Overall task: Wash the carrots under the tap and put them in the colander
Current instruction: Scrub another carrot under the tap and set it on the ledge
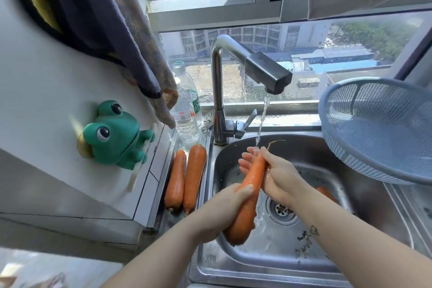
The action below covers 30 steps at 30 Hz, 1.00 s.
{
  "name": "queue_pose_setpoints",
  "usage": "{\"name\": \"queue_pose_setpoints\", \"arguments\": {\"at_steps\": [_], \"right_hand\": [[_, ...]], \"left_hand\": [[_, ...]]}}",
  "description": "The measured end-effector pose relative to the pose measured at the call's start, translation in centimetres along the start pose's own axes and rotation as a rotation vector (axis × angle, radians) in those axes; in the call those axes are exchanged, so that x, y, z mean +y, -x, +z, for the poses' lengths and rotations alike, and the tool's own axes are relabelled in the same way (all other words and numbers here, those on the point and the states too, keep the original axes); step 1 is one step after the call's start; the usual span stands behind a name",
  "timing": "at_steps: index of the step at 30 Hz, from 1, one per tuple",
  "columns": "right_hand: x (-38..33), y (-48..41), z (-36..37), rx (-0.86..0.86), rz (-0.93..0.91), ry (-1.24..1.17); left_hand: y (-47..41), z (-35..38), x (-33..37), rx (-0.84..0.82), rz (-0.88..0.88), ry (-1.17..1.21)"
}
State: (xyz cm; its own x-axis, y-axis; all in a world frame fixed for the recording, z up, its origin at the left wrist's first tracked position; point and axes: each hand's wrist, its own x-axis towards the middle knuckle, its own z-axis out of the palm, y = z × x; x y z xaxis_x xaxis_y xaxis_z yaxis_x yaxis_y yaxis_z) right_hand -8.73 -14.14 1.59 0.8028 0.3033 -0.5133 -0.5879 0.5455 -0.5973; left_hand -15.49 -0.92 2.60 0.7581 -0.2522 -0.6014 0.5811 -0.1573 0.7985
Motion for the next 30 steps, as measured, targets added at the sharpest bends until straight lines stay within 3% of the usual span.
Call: {"name": "queue_pose_setpoints", "arguments": {"at_steps": [3,6,9,12,13,16,19,21,25,30], "right_hand": [[0.3,0.5,0.4,-0.087,-0.060,0.093],[0.5,0.5,0.1,-0.113,-0.117,0.255],[0.6,0.3,0.0,-0.039,-0.161,0.376],[0.7,-0.5,0.0,0.136,-0.197,0.431],[0.7,-0.7,0.2,0.191,-0.189,0.417],[0.5,-1.5,-0.1,0.230,-0.117,0.293],[0.4,-0.8,-0.2,0.023,-0.052,0.222],[0.5,-0.4,-0.5,-0.053,-0.033,0.210],[0.0,-0.6,-1.0,0.023,-0.058,0.259],[-1.9,-0.4,-2.1,-0.135,0.074,0.097]], "left_hand": [[0.4,-0.2,0.2,-0.164,-0.113,0.495],[0.5,-0.6,0.6,-0.215,-0.164,0.654],[0.6,-0.5,0.8,-0.139,-0.137,0.512],[0.3,0.0,0.4,0.013,0.032,-0.056],[0.2,0.3,0.2,0.048,0.072,-0.133],[0.1,0.7,0.2,0.103,0.085,-0.049],[0.2,0.2,0.3,0.095,0.055,0.094],[0.3,-0.1,0.2,0.090,0.063,0.079],[0.4,0.0,0.3,0.058,0.081,0.020],[0.6,-1.2,0.5,0.001,0.052,0.103]]}}
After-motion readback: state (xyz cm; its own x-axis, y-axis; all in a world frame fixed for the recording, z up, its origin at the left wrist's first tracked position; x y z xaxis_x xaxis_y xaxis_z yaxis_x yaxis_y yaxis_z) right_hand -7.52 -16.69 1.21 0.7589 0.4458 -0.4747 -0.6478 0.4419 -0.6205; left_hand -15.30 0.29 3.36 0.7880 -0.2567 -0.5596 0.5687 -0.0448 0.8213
